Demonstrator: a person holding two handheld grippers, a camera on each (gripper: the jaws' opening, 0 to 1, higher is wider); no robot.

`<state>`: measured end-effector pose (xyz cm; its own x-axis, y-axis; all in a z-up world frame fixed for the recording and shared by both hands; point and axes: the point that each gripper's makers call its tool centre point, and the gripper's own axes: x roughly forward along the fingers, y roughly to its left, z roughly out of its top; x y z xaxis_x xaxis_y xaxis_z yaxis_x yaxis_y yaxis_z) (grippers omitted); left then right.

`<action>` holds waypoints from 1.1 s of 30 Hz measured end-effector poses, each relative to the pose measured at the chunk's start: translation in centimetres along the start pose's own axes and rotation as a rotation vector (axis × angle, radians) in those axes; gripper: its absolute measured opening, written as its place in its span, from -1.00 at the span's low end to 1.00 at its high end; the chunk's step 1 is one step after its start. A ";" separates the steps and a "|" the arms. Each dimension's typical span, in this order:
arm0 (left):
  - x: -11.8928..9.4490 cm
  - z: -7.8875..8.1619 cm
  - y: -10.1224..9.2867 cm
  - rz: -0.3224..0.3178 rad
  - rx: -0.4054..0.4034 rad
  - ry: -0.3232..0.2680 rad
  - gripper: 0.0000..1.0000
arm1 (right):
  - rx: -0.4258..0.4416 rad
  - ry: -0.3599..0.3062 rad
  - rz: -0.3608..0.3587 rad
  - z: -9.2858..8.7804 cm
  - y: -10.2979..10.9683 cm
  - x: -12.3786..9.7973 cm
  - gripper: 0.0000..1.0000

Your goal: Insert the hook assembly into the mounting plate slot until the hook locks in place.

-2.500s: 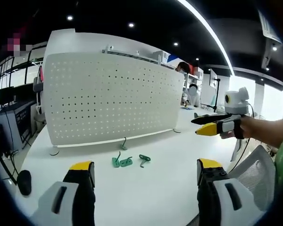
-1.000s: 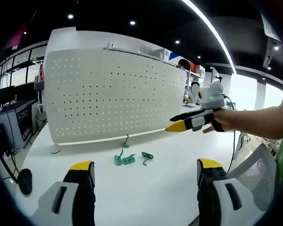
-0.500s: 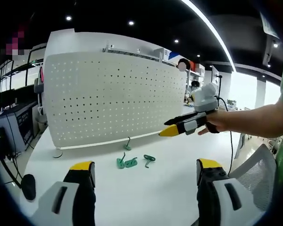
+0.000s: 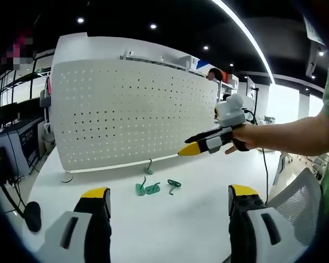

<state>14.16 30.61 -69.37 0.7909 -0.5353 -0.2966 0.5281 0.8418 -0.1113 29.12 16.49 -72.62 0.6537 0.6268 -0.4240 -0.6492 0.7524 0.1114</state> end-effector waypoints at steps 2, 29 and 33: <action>0.0 0.0 0.0 0.001 -0.003 0.000 0.81 | 0.007 0.002 0.005 0.1 -0.1 0.3 0.49; 0.3 0.0 0.0 0.002 -0.009 0.001 0.80 | -0.010 0.068 0.026 1.1 -1.3 2.8 0.42; 0.4 0.0 0.0 0.001 -0.008 0.001 0.80 | 0.006 0.080 0.024 0.8 -1.6 3.3 0.41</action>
<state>14.50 30.40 -69.45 0.7908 -0.5348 -0.2978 0.5253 0.8426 -0.1182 32.59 17.54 -73.51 0.6048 0.6268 -0.4913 -0.6619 0.7386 0.1277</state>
